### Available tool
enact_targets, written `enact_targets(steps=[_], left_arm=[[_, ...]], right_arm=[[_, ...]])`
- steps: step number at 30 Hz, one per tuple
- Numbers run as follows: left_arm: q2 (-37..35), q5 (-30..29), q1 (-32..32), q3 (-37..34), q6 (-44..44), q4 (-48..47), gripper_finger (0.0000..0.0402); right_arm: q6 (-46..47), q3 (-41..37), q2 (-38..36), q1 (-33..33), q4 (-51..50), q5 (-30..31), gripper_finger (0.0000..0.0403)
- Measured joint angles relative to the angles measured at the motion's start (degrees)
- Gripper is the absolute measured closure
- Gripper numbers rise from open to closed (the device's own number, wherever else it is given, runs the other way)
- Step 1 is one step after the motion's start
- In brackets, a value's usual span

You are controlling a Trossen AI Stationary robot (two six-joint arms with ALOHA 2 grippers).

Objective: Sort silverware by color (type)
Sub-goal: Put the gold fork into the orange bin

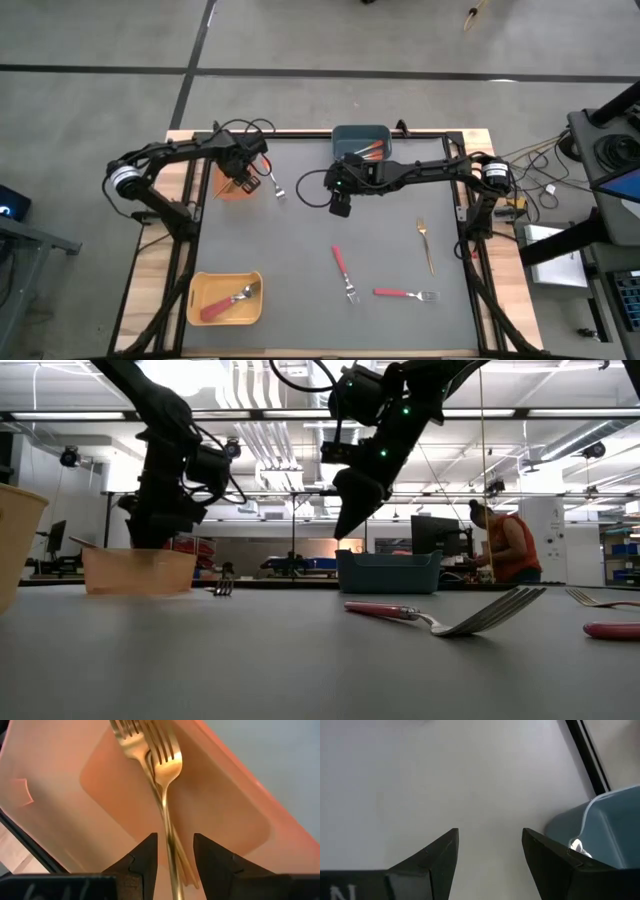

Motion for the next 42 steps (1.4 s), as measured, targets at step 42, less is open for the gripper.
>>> enact_targets(steps=[42], left_arm=[[1.38, 0.04, -0.02, -0.37, -6.81, -0.03, 0.0395]], right_arm=[[-4.7, 0.0, -0.05, -4.7, 1.58, -0.04, 0.0193]])
